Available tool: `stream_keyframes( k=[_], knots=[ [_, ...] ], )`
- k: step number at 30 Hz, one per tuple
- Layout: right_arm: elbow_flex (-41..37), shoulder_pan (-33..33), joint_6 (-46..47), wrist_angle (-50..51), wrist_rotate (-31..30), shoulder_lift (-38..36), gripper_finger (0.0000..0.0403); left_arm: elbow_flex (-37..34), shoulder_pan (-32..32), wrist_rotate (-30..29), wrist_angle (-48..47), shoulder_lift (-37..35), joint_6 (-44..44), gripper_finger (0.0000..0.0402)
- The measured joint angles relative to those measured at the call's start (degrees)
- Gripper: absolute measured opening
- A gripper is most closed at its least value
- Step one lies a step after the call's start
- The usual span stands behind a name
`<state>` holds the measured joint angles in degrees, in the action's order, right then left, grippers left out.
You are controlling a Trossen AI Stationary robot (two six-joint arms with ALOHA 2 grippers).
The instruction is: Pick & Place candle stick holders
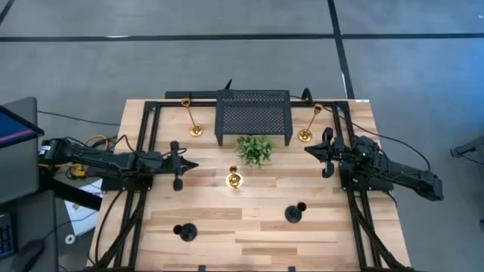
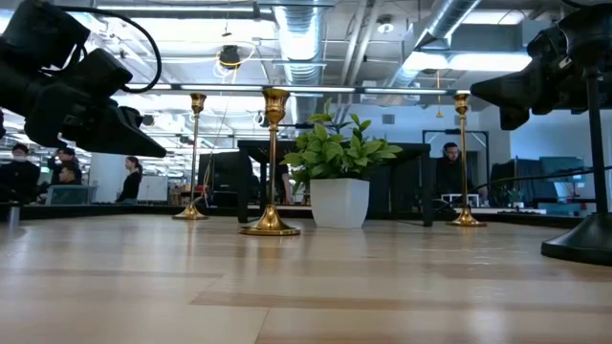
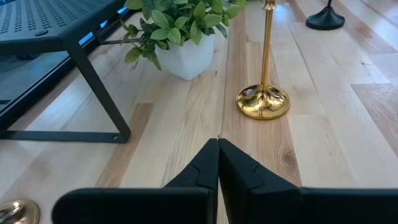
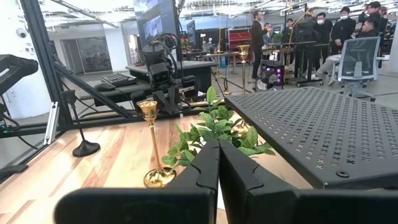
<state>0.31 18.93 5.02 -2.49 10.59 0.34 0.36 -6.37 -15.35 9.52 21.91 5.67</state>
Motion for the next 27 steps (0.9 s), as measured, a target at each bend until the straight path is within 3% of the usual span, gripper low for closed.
stream_keyframes(
  k=[27],
  knots=[
    [0.00, -0.02, 0.01, 0.00, 0.00, 0.00, 0.0000, 0.00, 0.02, -0.02, 0.83, 0.00, 1.33, 0.0008]
  ],
)
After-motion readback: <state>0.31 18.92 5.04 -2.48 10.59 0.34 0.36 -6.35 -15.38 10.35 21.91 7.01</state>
